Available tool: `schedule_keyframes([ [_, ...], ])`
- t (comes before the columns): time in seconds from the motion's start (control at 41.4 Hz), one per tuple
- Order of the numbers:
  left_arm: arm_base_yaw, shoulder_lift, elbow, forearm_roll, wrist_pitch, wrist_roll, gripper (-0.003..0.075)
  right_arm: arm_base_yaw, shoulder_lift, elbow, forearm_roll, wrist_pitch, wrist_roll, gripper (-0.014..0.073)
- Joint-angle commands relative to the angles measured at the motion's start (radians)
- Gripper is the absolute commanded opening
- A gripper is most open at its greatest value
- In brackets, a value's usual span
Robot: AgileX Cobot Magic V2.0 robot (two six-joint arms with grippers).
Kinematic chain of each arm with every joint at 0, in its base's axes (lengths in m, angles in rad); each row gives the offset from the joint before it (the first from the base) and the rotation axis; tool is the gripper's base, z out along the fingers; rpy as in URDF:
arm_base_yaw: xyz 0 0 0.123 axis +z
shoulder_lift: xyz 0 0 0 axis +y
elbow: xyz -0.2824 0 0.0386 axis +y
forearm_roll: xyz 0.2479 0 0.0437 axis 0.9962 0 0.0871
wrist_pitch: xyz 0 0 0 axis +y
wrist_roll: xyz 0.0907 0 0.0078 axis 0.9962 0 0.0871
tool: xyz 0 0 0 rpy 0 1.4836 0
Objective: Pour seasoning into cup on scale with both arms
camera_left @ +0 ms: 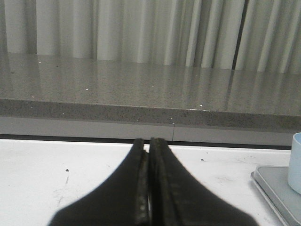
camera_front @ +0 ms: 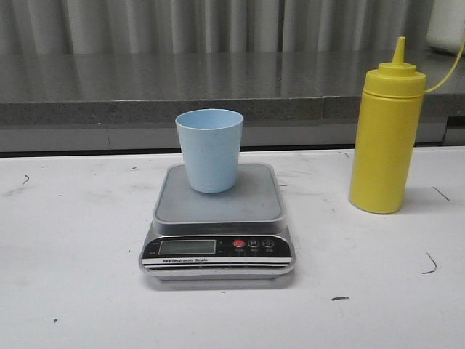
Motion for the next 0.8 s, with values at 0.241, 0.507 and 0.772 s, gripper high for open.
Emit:
schedule_keyframes([
  [0.241,0.001,-0.018,0.022,-0.007,-0.084,-0.008,-0.0020,-0.006,-0.022,0.071,-0.011,-0.265,-0.008,-0.0117],
  [0.507,0.001,-0.018,0.022,-0.007,-0.084,-0.008,-0.0020,-0.005,-0.022,0.071,-0.011,-0.295,-0.008,-0.0117],
  [0.772,0.001,-0.018,0.022,-0.007,-0.084,-0.008,-0.0020,-0.003,-0.022,0.071,-0.011,-0.300,-0.008,-0.0117],
])
